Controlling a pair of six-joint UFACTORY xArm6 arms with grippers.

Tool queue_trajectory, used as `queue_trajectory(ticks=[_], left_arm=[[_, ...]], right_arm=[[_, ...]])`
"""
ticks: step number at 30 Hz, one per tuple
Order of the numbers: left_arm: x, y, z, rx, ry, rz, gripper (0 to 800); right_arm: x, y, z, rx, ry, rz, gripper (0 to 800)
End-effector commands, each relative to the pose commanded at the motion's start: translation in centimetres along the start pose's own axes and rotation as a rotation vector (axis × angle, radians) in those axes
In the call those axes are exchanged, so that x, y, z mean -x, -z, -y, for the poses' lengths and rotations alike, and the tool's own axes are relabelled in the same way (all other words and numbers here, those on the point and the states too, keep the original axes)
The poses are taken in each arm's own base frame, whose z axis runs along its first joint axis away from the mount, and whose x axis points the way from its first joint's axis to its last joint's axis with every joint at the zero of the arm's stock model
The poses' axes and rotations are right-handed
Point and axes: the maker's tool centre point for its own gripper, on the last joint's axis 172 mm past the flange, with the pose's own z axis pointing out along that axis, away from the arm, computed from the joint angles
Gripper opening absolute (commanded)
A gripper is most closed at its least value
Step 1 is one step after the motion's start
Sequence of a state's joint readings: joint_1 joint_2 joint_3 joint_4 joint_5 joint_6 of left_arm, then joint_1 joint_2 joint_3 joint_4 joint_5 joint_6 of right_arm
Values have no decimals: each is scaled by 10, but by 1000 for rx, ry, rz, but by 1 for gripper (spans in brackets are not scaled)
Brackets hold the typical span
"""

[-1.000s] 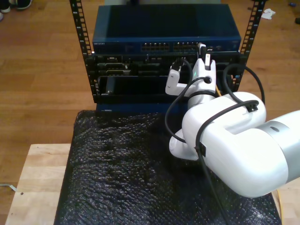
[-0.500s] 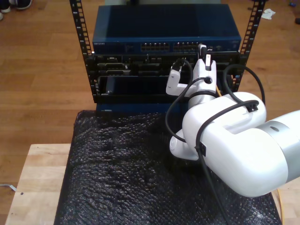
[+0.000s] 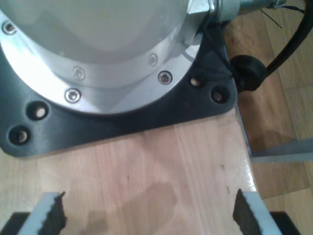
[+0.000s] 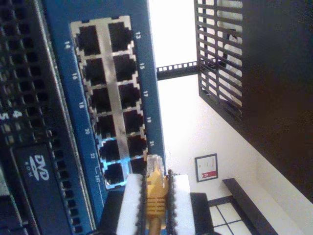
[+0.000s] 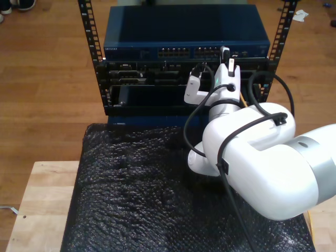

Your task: Grab the cable and plug it in

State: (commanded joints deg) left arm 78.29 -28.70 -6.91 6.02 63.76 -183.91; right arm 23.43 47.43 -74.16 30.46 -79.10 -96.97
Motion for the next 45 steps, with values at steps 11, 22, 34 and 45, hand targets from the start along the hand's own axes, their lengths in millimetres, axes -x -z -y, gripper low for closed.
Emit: queue_trajectory(ticks=[11,22,34,45], left_arm=[[0,0,0,0,0,2,800],[0,0,0,0,0,0,800],[0,0,0,0,0,2,800],[0,0,0,0,0,2,800]], right_arm=[[1,3,4,-7,7,-1,0],[3,3,5,-10,7,2,0],[2,3,5,-12,7,0,0],[12,-2,8,-23,11,12,0]])
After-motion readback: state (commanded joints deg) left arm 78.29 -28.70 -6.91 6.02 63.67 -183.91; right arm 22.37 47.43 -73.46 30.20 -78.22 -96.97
